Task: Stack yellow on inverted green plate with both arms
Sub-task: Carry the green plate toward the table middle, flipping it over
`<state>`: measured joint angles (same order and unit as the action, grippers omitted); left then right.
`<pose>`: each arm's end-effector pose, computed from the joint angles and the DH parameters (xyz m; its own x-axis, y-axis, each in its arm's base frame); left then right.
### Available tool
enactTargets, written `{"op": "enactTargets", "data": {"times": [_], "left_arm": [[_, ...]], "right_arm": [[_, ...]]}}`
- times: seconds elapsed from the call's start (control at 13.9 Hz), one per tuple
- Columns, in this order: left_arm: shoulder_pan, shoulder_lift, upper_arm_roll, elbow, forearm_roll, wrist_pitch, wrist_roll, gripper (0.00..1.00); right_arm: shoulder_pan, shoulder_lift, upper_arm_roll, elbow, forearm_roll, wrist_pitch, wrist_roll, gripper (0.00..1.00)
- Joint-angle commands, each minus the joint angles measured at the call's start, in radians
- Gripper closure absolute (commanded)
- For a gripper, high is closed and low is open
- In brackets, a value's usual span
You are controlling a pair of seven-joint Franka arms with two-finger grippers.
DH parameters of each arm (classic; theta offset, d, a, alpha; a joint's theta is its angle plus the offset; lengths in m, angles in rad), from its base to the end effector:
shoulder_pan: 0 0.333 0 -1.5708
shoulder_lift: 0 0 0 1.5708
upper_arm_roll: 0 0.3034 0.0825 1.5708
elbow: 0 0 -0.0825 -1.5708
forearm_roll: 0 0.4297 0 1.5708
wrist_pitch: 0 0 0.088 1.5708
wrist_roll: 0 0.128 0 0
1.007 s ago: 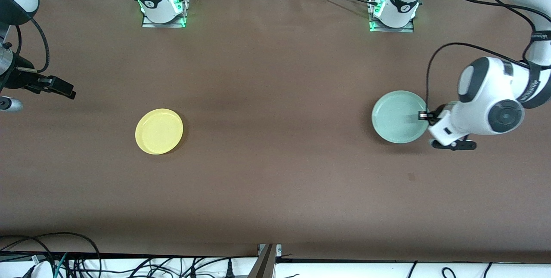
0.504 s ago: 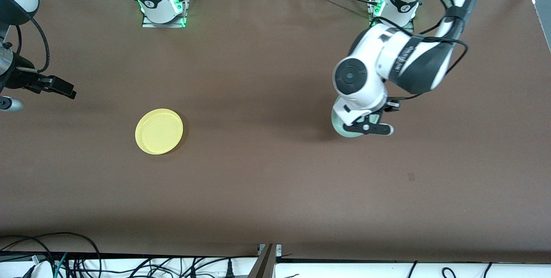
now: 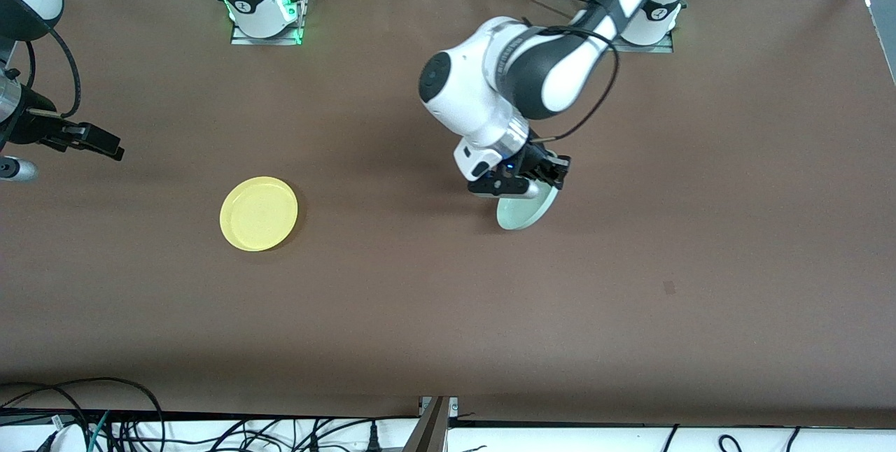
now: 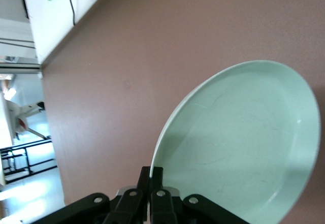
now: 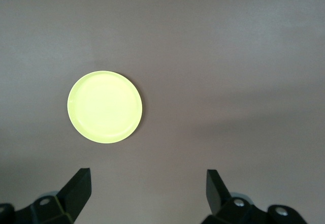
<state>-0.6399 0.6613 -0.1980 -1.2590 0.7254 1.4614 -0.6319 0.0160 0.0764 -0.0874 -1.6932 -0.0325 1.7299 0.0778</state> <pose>0.5662 -0.4497 0.3266 0.9632 -0.2680 -0.0209 -0.2119 -0.7089 -0.6727 0.6240 -0.0471 0.4941 0.9890 -0.1435 -0.0364 -0.1419 -0.9890 0.0415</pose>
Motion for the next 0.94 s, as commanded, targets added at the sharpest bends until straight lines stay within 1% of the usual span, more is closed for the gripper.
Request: {"op": "enactTargets", "data": {"times": [0.0, 0.07, 0.22, 0.29, 0.43, 0.58, 0.72, 0.79, 0.86], "left_arm": [[-0.165, 0.046, 0.126, 0.061, 0.083, -0.026, -0.031, 1.0], [-0.202, 0.06, 0.137, 0.062, 0.123, -0.021, -0.041, 1.0], [-0.268, 0.101, 0.138, 0.064, 0.214, 0.029, -0.099, 1.0], [-0.29, 0.118, 0.138, 0.062, 0.261, 0.031, -0.132, 1.0], [-0.328, 0.141, 0.138, 0.059, 0.311, 0.033, -0.187, 1.0], [-0.371, 0.193, 0.137, 0.061, 0.437, 0.051, -0.227, 1.0], [-0.412, 0.263, 0.138, 0.062, 0.544, 0.105, -0.303, 1.0], [-0.426, 0.3, 0.138, 0.064, 0.601, 0.115, -0.342, 1.0], [-0.429, 0.316, 0.138, 0.064, 0.656, 0.117, -0.371, 1.0]], "right_arm": [[-0.004, -0.003, 0.006, 0.015, 0.014, -0.029, -0.007, 0.0], [-0.004, -0.001, 0.006, 0.015, 0.014, -0.029, -0.007, 0.0], [-0.004, -0.001, 0.006, 0.015, 0.014, -0.027, -0.007, 0.0], [-0.004, -0.001, 0.006, 0.015, 0.014, -0.027, -0.007, 0.0], [-0.004, -0.001, 0.006, 0.015, 0.013, -0.029, -0.009, 0.0], [-0.004, -0.001, 0.006, 0.013, 0.013, -0.03, -0.01, 0.0], [-0.004, -0.004, 0.006, 0.006, 0.013, -0.038, -0.009, 0.0], [-0.004, -0.004, 0.006, 0.006, 0.013, -0.039, -0.009, 0.0], [-0.004, -0.004, 0.006, 0.006, 0.013, -0.038, -0.009, 0.0]]}}
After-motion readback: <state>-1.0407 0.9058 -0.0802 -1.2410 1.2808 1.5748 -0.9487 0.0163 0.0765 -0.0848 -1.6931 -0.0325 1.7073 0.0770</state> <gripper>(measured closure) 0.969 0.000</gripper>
